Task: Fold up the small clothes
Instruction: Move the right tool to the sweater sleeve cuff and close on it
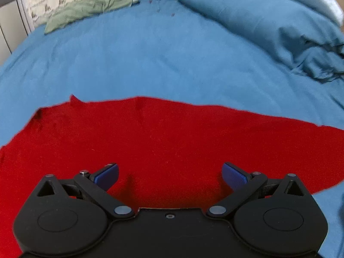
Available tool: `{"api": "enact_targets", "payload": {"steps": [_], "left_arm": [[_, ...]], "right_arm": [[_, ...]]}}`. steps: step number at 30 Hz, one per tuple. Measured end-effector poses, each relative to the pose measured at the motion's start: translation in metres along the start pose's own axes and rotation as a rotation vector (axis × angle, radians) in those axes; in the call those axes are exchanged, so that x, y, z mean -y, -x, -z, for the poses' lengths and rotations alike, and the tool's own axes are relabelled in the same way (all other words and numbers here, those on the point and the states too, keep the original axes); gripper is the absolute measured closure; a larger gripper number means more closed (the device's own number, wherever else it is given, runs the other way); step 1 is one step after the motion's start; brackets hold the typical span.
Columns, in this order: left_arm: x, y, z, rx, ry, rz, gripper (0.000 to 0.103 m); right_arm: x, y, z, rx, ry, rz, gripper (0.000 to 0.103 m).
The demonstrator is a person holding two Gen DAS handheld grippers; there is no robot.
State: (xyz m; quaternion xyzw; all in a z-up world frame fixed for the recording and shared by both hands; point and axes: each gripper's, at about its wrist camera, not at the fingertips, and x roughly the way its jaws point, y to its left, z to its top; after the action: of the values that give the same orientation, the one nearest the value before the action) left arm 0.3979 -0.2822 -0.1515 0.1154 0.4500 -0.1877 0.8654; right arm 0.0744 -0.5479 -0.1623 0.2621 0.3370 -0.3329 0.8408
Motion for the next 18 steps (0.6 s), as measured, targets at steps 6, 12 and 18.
{"api": "enact_targets", "payload": {"steps": [6, 12, 18], "left_arm": [[0.000, -0.041, -0.002, -0.097, -0.001, -0.031, 0.000], [-0.004, -0.047, -0.001, -0.105, 0.004, -0.009, 0.000], [-0.021, -0.044, -0.008, -0.145, -0.005, 0.038, 0.000]], "right_arm": [[0.002, -0.037, -0.022, 0.075, -0.019, -0.010, 0.019], [0.007, -0.059, -0.038, 0.130, -0.081, 0.014, 0.069], [-0.007, -0.055, -0.060, 0.114, -0.065, 0.007, 0.083]]}}
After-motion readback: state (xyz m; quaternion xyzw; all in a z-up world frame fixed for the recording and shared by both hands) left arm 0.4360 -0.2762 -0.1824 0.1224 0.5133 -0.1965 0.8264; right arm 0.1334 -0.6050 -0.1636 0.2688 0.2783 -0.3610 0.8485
